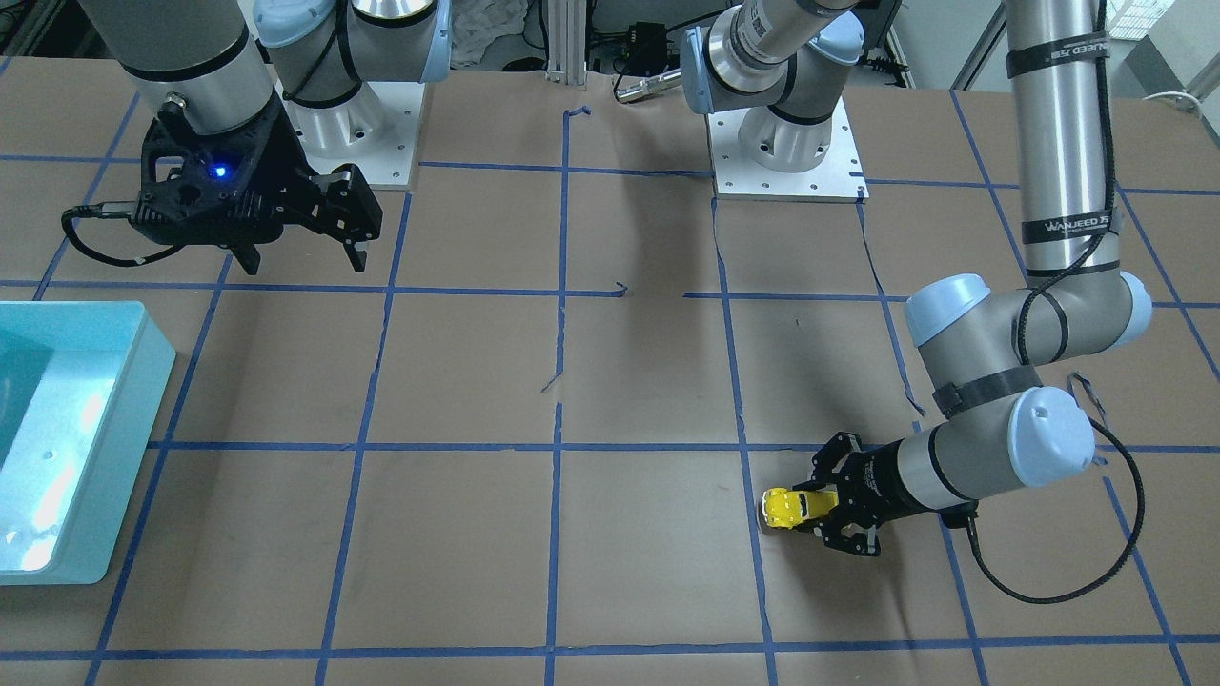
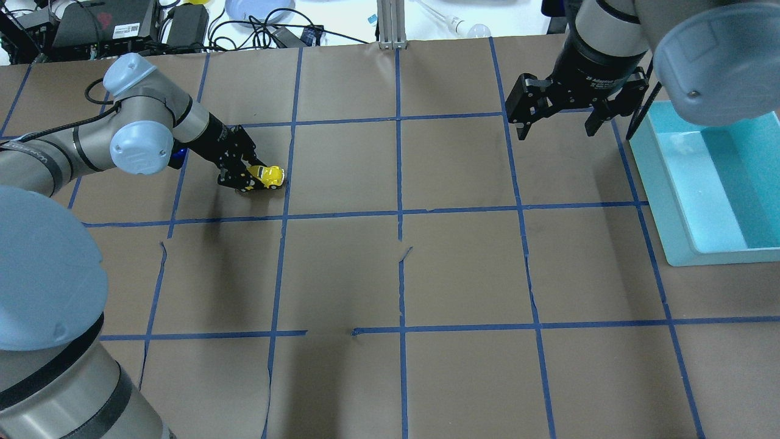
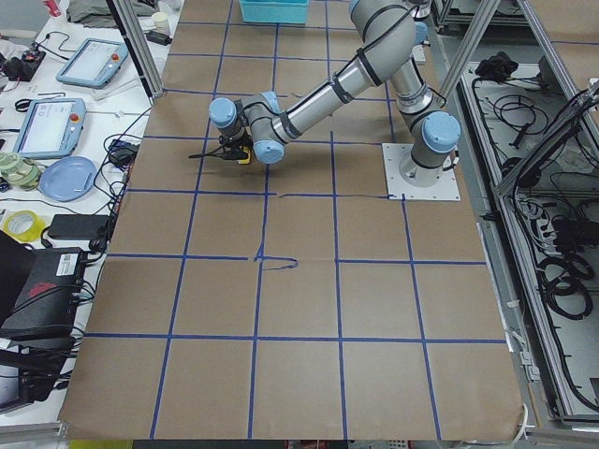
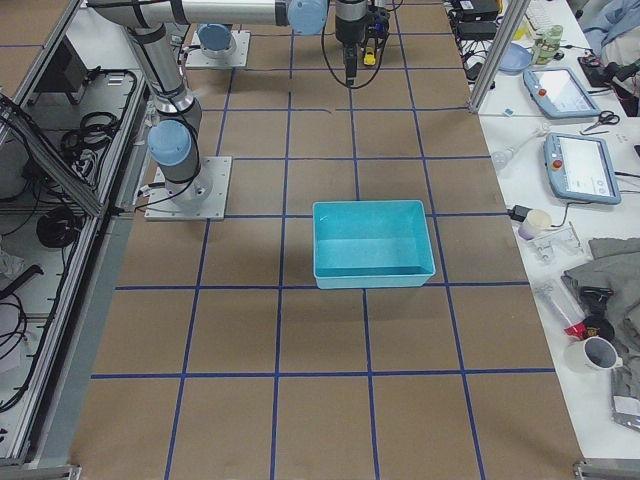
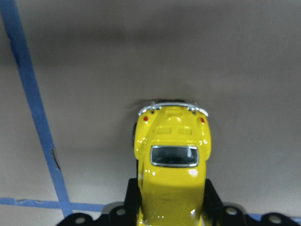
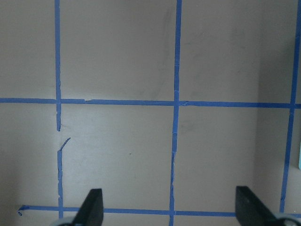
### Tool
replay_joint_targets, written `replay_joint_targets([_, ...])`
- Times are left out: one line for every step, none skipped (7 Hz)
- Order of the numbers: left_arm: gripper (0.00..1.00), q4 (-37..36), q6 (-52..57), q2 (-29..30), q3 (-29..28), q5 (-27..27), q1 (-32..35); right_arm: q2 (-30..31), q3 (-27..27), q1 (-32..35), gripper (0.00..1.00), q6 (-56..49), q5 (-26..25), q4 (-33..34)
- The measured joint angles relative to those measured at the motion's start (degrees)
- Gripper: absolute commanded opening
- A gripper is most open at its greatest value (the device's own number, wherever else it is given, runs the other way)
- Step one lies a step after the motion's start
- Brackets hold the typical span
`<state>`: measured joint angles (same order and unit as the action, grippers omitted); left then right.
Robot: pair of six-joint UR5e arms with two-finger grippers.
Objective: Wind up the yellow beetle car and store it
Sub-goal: 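Press the car on the table and drag it back toward the robot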
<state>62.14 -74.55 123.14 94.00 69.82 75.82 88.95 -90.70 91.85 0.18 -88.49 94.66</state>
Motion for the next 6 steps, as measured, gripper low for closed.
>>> replay_joint_targets([0.00, 0.3, 1.0, 0.0, 0.1, 0.1, -0.6, 0.0, 0.0, 0.0, 1.00, 0.0, 0.0, 0.0])
replay_joint_targets([0.00, 0.6, 2.0, 0.0, 0.2, 0.3, -1.5, 0.0, 0.0, 0.0, 1.00, 0.0, 0.1, 0.0])
replay_joint_targets([0.00, 1.4, 3.3, 0.0, 0.1, 0.3, -2.4, 0.0, 0.0, 0.1, 1.00, 0.0, 0.1, 0.0])
replay_joint_targets([0.00, 2.6, 4.2, 0.0, -0.2, 0.3, -3.4, 0.0, 0.0, 0.1, 1.00, 0.0, 0.1, 0.1])
replay_joint_targets([0.00, 3.4, 4.8, -0.1, -0.4, 0.3, -4.2, 0.0, 0.0, 0.1, 1.00, 0.0, 0.1, 0.1])
replay_joint_targets([0.00, 3.8, 5.2, -0.1, -0.5, 0.3, -4.8, 0.0, 0.0, 0.1, 1.00, 0.0, 0.1, 0.1])
